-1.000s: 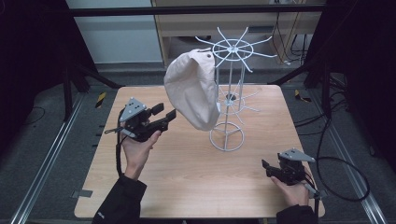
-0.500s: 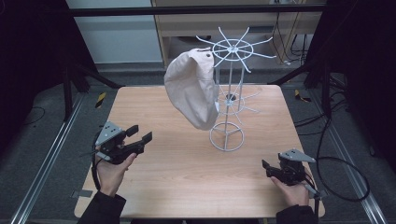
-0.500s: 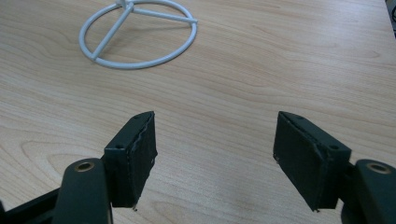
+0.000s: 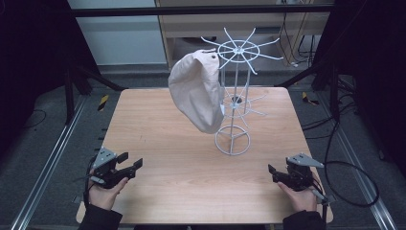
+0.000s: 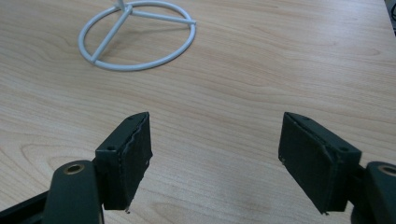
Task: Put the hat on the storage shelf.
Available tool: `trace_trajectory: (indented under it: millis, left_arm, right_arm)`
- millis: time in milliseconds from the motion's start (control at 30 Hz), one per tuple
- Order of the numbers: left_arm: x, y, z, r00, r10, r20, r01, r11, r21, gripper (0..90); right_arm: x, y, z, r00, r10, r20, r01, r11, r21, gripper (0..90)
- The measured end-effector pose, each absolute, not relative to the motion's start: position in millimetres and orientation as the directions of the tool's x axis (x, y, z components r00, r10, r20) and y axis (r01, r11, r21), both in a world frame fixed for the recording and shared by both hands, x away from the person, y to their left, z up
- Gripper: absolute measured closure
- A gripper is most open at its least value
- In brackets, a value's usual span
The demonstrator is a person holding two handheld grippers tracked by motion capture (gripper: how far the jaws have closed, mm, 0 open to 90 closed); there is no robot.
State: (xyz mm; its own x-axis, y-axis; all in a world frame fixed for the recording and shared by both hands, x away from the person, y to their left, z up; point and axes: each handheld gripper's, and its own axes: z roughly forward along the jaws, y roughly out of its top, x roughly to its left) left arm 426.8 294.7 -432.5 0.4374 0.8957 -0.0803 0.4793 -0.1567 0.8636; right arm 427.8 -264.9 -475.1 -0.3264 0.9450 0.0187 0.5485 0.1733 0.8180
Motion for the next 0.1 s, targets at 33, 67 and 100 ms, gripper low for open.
trace_trajectory:
  millis: [33, 67, 100]
  left_arm:
    - [426.0, 297.4, -435.3, 0.433, 0.898, -0.078, 0.485, -0.159, 0.86, 34.5]
    - [425.2, 298.9, -437.1, 0.428, 0.901, -0.075, 0.489, -0.161, 0.857, 34.2]
    - [423.9, 301.6, -440.6, 0.421, 0.904, -0.07, 0.495, -0.164, 0.853, 33.9]
  right_arm:
    - [427.9, -265.8, -475.3, -0.327, 0.945, 0.011, 0.543, 0.178, 0.821, 25.7]
    - [427.6, -266.3, -475.2, -0.328, 0.945, 0.012, 0.539, 0.177, 0.824, 25.7]
    - [427.0, -266.3, -475.1, -0.325, 0.946, 0.015, 0.539, 0.172, 0.824, 25.7]
